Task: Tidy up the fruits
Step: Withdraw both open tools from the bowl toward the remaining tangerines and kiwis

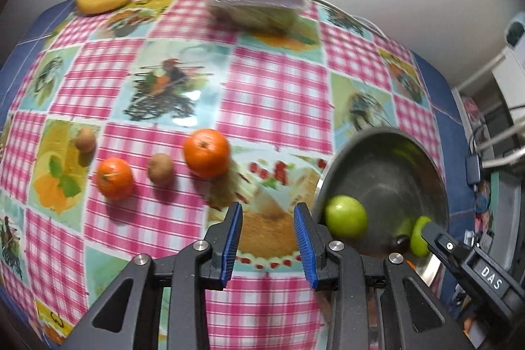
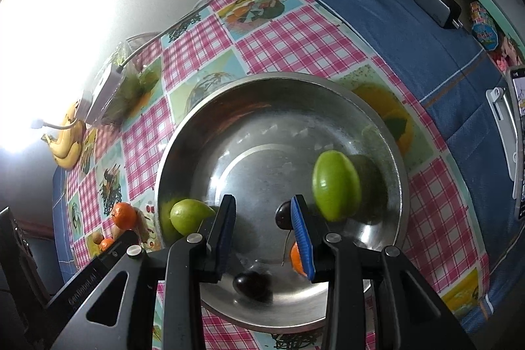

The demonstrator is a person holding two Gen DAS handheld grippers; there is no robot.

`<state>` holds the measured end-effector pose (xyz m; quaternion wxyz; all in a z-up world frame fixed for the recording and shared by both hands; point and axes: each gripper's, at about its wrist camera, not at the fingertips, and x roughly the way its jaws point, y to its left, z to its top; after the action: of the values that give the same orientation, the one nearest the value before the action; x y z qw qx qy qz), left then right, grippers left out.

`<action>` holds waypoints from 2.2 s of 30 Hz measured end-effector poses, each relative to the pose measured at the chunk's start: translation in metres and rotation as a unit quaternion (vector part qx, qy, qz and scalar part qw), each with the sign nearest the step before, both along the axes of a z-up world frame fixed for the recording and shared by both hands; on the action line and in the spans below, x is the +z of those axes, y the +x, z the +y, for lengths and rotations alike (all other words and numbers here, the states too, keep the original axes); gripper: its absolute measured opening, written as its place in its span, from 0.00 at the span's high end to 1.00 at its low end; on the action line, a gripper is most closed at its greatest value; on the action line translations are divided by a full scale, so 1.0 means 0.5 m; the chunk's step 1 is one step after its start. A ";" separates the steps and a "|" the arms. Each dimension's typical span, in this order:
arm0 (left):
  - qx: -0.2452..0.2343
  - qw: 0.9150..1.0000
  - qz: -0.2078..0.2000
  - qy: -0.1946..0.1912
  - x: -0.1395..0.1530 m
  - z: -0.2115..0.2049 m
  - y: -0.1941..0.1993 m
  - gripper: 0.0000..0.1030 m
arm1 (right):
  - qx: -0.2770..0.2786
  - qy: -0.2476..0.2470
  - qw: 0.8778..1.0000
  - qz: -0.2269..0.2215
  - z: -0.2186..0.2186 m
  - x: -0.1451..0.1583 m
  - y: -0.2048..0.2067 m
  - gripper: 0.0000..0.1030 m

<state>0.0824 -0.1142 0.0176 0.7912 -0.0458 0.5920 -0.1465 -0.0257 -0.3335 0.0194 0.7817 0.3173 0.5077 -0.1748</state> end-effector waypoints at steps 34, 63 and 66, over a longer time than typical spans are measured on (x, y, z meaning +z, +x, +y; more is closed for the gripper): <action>0.031 0.997 -0.022 0.070 -0.019 0.018 0.017 0.00 | 0.014 -0.029 0.999 0.022 0.007 -0.031 0.016 0.08; 0.038 0.997 -0.027 0.063 -0.007 0.053 0.027 0.00 | 0.015 -0.038 0.999 0.022 0.032 -0.014 0.027 0.00; 0.043 0.996 -0.032 0.066 -0.002 0.069 0.033 0.00 | 0.024 -0.042 0.999 0.022 0.050 -0.009 0.037 0.00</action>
<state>0.0988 -0.0800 0.0168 0.8164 -0.0145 0.5725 -0.0744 -0.0073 -0.3083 0.0150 0.7873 0.2676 0.5241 -0.1840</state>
